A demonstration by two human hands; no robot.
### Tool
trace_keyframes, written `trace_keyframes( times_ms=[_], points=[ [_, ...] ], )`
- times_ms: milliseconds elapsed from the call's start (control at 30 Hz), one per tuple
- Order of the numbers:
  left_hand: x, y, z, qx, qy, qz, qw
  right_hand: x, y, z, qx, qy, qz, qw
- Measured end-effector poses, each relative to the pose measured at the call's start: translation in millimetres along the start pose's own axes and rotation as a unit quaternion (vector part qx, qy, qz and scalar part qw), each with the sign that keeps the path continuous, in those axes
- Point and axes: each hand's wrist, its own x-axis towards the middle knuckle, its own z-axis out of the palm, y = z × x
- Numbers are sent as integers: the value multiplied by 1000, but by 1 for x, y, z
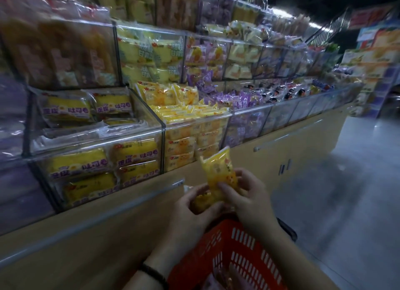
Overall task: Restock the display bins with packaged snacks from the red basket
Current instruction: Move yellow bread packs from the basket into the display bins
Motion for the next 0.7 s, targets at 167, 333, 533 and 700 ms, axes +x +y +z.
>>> trace_keyframes(
  times_ms=[167, 333, 533, 700],
  points=[
    [-15, 39, -47, 53, -21, 72, 996, 13, -34, -23, -61, 3, -47, 997],
    [-13, 116, -116, 137, -56, 135, 980, 38, -82, -32, -82, -49, -98, 991],
    [14, 186, -197, 145, -10, 172, 974, 99, -124, -10, -210, 0, -179, 961],
    [58, 213, -259, 227, 54, 147, 961, 160, -145, 17, -292, -21, -160, 942]
  ],
)
